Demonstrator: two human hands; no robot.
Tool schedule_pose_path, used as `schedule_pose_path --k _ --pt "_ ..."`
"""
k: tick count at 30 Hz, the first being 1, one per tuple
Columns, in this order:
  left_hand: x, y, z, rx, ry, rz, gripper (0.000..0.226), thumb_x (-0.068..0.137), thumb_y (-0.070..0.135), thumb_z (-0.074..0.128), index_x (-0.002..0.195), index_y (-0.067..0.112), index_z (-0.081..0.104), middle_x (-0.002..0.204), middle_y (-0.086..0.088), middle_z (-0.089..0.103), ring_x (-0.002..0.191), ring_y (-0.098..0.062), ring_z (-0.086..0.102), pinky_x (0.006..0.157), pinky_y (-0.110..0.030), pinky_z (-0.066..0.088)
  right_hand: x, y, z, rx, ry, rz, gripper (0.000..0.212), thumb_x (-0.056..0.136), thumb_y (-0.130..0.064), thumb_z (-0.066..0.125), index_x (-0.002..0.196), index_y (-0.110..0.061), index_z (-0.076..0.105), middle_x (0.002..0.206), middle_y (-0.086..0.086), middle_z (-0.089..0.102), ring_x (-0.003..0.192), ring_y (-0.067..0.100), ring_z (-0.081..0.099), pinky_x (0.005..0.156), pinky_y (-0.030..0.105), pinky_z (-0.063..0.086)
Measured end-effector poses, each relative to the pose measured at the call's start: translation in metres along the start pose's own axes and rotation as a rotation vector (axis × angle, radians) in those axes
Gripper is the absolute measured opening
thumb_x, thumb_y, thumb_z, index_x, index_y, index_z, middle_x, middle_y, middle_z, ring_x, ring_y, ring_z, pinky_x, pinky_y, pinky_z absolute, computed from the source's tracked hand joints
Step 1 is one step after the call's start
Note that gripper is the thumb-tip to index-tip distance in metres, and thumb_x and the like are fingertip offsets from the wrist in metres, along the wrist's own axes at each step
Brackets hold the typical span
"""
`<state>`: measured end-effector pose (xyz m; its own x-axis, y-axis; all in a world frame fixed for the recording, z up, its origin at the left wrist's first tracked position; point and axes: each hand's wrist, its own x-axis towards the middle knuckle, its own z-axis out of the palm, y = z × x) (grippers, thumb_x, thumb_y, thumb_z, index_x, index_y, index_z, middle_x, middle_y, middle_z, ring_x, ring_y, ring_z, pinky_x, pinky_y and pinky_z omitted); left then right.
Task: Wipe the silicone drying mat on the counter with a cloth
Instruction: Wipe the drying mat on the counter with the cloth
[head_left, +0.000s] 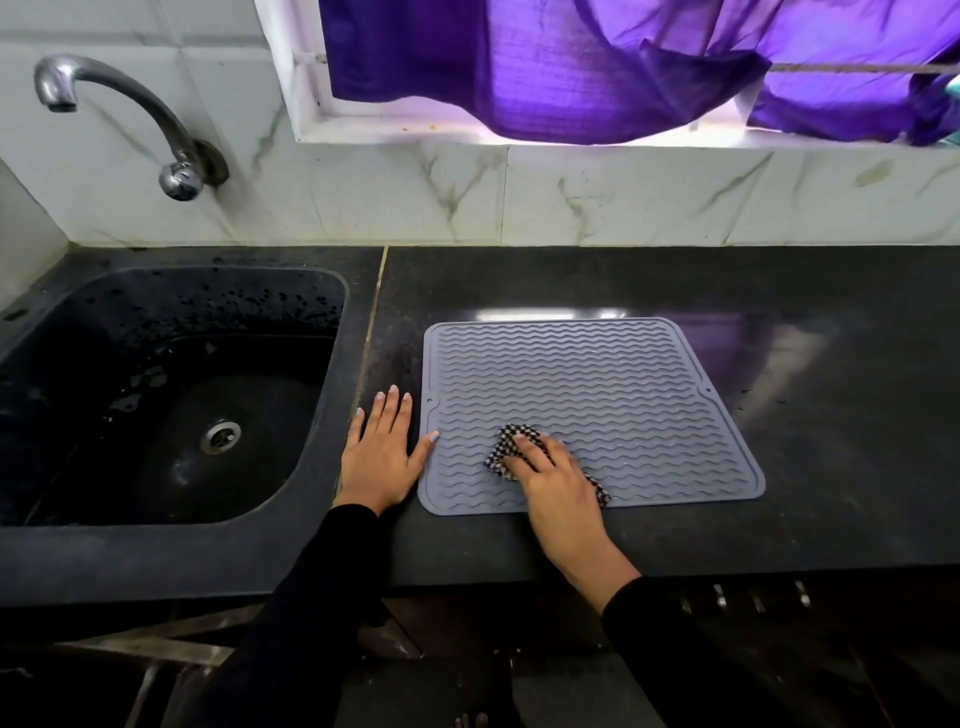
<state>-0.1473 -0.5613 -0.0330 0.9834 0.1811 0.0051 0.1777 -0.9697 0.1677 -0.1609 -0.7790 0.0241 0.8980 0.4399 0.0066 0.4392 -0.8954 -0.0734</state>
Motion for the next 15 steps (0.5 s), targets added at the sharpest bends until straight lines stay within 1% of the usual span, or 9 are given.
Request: schedule_pose_path --k 1,3,5,6,8,9,10,13,15 --pt "0.000 0.001 -0.001 -0.008 -0.001 -0.001 0.094 0.073 0.068 -0.009 0.149 0.016 0.008 0.158 -0.002 0.001 0.145 -0.015 -0.003 0.117 -0.037 -0.005 0.002 0.007 -0.005 0.033 -0.023 0.013 0.038 0.087 -0.005 0.041 0.117 -0.017 0.062 0.135 0.003 0.053 0.125 0.032 0.048 0.105 0.039 0.038" --pt "0.002 0.004 -0.004 -0.034 -0.014 -0.015 0.090 0.076 0.067 -0.004 0.149 0.015 0.009 0.158 -0.003 0.002 0.145 -0.016 -0.003 0.116 -0.039 -0.007 0.008 0.014 -0.016 0.168 -0.092 0.153 0.039 0.092 -0.004 0.040 0.127 -0.016 0.052 0.138 0.007 0.047 0.126 0.030 0.043 0.104 0.037 0.035" --pt "0.006 0.008 -0.007 -0.064 -0.011 -0.046 0.088 0.078 0.064 -0.004 0.148 0.012 0.010 0.158 -0.004 0.004 0.145 -0.015 -0.003 0.115 -0.040 -0.010 0.020 0.014 -0.028 0.345 0.014 0.295 0.046 0.089 0.000 0.046 0.132 -0.016 0.049 0.134 0.009 0.050 0.121 0.029 0.049 0.100 0.035 0.040" --pt "0.009 0.011 -0.008 -0.081 0.005 -0.061 0.090 0.077 0.063 -0.008 0.148 0.011 0.009 0.158 -0.004 0.004 0.145 -0.015 -0.003 0.115 -0.040 -0.011 0.025 0.010 -0.027 0.367 0.083 0.298 0.053 0.087 0.003 0.047 0.136 -0.016 0.045 0.139 0.008 0.046 0.125 0.028 0.047 0.105 0.034 0.038" --pt "0.016 0.017 -0.007 -0.103 0.015 -0.071 0.088 0.078 0.058 -0.009 0.148 0.009 0.007 0.158 -0.004 0.003 0.145 -0.015 -0.003 0.116 -0.040 -0.010 0.028 -0.002 -0.018 0.337 0.095 0.178 0.059 0.088 0.005 0.044 0.143 -0.017 0.034 0.151 0.005 0.031 0.139 0.024 0.029 0.116 0.034 0.023" --pt "0.019 0.019 -0.005 -0.096 0.010 -0.068 0.082 0.081 0.054 -0.006 0.148 0.008 0.006 0.158 -0.005 0.003 0.145 -0.016 -0.002 0.117 -0.040 -0.008 0.026 -0.010 -0.008 0.305 0.073 0.096 0.059 0.090 0.004 0.041 0.144 -0.017 0.032 0.153 0.004 0.026 0.142 0.023 0.022 0.117 0.033 0.016" --pt "0.021 0.021 -0.002 -0.080 0.007 -0.066 0.079 0.083 0.051 -0.003 0.148 0.008 0.006 0.158 -0.005 0.003 0.145 -0.016 -0.002 0.117 -0.041 -0.007 0.024 -0.015 0.003 0.250 0.049 0.017 0.057 0.089 0.002 0.039 0.143 -0.017 0.034 0.153 0.005 0.027 0.142 0.024 0.022 0.116 0.033 0.015" --pt "0.024 0.021 0.005 -0.039 0.020 -0.075 0.078 0.082 0.048 -0.007 0.148 0.010 0.009 0.158 -0.004 0.005 0.145 -0.016 0.000 0.116 -0.042 -0.005 0.019 -0.013 0.028 0.117 -0.006 -0.085 0.056 0.078 -0.009 0.032 0.128 -0.017 0.057 0.137 0.005 0.052 0.126 0.024 0.050 0.102 0.038 0.041" --pt "0.025 0.020 0.007 -0.039 0.026 -0.079 0.075 0.084 0.046 -0.003 0.149 0.011 0.010 0.158 -0.002 0.005 0.145 -0.015 0.000 0.116 -0.043 -0.005 0.019 -0.006 0.030 0.040 -0.049 -0.147 0.059 0.074 -0.012 0.030 0.122 -0.020 0.062 0.131 0.001 0.058 0.120 0.020 0.056 0.095 0.037 0.048"
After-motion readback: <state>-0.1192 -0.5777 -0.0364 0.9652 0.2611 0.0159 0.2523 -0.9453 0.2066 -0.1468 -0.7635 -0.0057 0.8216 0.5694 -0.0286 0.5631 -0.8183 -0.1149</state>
